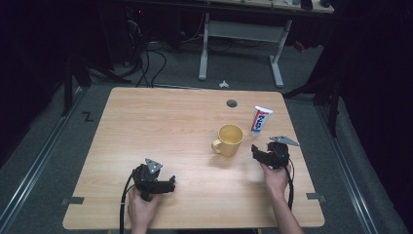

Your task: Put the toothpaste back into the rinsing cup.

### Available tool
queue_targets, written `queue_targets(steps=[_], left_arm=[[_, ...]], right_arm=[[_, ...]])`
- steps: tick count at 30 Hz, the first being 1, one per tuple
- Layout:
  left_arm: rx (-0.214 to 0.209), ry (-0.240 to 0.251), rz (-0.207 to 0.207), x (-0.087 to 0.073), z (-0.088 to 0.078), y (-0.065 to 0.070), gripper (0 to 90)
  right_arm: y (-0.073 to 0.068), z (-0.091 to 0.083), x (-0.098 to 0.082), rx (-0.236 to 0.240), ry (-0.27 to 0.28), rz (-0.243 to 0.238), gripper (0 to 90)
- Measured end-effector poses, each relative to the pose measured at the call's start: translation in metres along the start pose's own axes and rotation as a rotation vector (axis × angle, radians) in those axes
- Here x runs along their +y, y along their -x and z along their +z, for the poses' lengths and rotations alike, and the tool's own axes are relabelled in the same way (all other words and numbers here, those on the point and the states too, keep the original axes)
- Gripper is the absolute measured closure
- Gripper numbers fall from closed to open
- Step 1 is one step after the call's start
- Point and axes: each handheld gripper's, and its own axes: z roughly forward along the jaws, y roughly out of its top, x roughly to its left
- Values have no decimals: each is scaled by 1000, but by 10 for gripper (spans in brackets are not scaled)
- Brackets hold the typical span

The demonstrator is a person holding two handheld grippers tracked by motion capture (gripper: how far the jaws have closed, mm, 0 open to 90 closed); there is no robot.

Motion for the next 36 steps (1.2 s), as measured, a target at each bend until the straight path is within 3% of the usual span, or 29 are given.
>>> queue_targets(steps=[9,23,36], left_arm=[[1,1,0,0,0,0,19],[0,2,1,0,0,0,19],[-4,2,6,-1,-1,1,19]], right_arm=[[-4,4,22,-7,48,4,262],[-4,12,37,-15,61,23,263],[-4,23,52,-61,61,24,242]])
